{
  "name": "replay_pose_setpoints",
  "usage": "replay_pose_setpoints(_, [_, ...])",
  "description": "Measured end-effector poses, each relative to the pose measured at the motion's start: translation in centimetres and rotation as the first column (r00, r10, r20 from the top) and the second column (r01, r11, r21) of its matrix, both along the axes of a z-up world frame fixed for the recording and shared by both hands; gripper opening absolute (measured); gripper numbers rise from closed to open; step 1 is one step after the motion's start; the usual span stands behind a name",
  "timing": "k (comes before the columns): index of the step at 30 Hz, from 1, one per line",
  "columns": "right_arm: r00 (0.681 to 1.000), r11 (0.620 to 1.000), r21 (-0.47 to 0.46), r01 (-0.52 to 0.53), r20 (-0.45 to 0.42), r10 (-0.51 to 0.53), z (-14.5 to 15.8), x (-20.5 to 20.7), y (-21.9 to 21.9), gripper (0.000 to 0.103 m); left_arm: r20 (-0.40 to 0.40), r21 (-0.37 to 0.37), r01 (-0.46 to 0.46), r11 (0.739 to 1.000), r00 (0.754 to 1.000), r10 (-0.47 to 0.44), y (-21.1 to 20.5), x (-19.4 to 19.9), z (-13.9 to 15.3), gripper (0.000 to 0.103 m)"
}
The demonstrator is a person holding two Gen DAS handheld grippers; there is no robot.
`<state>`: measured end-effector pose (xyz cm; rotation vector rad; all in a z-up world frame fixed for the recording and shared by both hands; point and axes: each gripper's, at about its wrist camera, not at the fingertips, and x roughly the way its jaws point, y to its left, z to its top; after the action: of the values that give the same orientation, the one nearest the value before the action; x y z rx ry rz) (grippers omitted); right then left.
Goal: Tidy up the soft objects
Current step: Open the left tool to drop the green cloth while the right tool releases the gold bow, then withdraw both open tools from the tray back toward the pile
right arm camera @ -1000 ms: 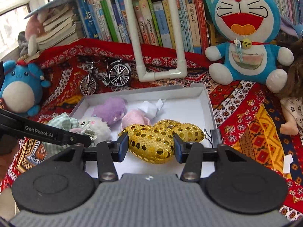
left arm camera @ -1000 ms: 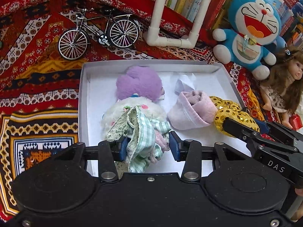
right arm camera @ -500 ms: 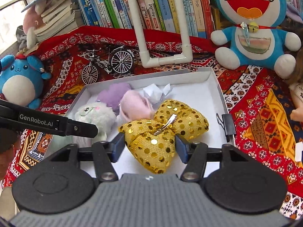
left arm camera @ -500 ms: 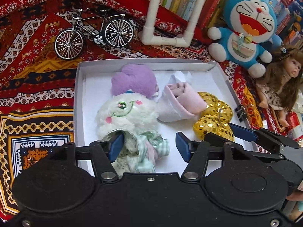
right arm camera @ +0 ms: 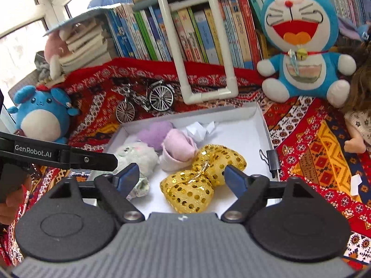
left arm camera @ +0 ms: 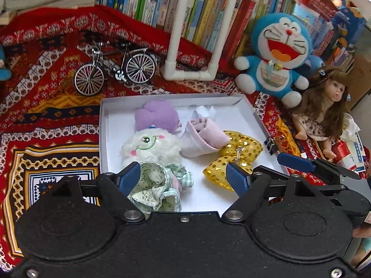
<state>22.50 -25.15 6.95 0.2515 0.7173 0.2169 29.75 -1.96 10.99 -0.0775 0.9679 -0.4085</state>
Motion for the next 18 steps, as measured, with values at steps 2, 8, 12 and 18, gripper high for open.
replay_pose_setpoints(2, [1.000,1.000,0.005,-0.002,0.013,0.002,0.5,-0.5,0.1,0.091,0.016,-0.006,0.008,1.000,1.000,-0.008,0.1,-0.9,0.6,0.080])
replay_pose_setpoints(8, [0.998,1.000,0.014,-0.014,0.069,0.013,1.9,-2.6,0.4,0.097,0.079,-0.019,0.025,0.999,0.997,-0.024,0.7,-4.0,2.2,0.081])
replay_pose_setpoints(12, [0.994,0.999,0.027,-0.023,0.107,0.020,2.9,-4.1,0.3,0.101,0.124,-0.037,0.032,0.999,0.992,-0.028,1.5,-6.2,3.2,0.084])
replay_pose_setpoints(18, [0.987,0.999,0.029,-0.040,0.158,0.035,4.0,-6.2,0.2,0.103,0.189,-0.051,0.031,0.998,0.982,-0.021,3.0,-9.3,4.3,0.086])
